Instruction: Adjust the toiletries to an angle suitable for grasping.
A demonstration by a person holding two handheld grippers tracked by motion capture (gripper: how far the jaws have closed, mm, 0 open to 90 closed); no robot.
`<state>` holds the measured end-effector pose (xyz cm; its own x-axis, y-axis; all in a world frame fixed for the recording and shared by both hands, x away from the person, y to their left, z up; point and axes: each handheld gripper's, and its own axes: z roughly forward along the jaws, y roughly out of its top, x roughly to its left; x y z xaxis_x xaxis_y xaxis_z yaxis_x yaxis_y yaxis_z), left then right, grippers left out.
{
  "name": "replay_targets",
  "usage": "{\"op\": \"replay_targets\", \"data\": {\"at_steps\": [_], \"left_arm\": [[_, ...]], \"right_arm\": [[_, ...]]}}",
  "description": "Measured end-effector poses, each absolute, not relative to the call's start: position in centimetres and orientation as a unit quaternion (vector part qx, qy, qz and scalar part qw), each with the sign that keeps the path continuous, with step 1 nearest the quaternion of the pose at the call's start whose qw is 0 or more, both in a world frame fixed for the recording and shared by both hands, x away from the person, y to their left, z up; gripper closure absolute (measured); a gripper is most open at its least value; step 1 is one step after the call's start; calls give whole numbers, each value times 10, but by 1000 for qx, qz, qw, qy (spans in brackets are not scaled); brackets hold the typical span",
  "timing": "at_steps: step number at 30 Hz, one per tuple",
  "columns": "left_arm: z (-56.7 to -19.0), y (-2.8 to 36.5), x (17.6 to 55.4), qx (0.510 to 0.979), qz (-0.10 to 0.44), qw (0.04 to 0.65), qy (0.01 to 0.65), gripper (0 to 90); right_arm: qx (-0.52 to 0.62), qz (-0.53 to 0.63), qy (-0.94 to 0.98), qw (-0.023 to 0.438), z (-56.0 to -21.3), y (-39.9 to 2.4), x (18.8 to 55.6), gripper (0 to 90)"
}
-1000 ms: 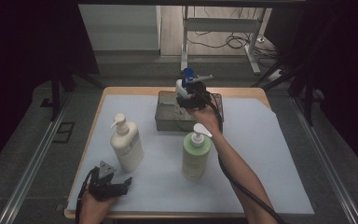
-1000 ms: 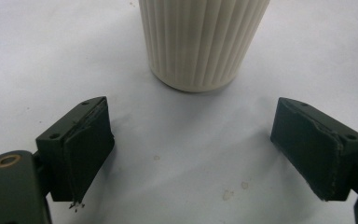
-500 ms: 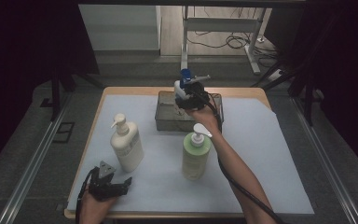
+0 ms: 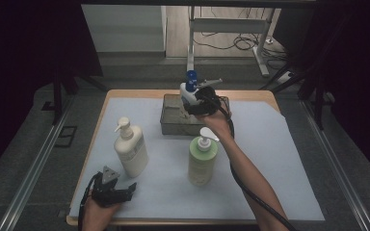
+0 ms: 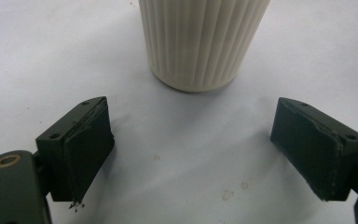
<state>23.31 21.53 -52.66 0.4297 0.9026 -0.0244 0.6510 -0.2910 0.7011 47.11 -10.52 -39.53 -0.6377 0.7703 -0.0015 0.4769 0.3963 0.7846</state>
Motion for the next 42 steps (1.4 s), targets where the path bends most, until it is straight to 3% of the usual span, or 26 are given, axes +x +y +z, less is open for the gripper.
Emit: {"op": "replay_targets", "data": {"at_steps": [10, 16, 26, 38, 42], "left_arm": [[-527, 215, 233, 780, 193, 327, 498, 124], [-527, 215, 233, 779, 193, 327, 498, 124], [-527, 215, 233, 779, 193, 327, 499, 123], [-527, 215, 233, 779, 193, 327, 499, 122], [-527, 215, 233, 779, 193, 326, 499, 122]], "right_arm": [[372, 398, 821, 168, -399, -120, 459, 333], [377, 398, 820, 166, -401, -129, 451, 394], [386, 392, 818, 166, -409, -151, 444, 551], [413, 370, 810, 190, -421, -154, 459, 876], [425, 364, 806, 191, -427, -150, 467, 894]]}}
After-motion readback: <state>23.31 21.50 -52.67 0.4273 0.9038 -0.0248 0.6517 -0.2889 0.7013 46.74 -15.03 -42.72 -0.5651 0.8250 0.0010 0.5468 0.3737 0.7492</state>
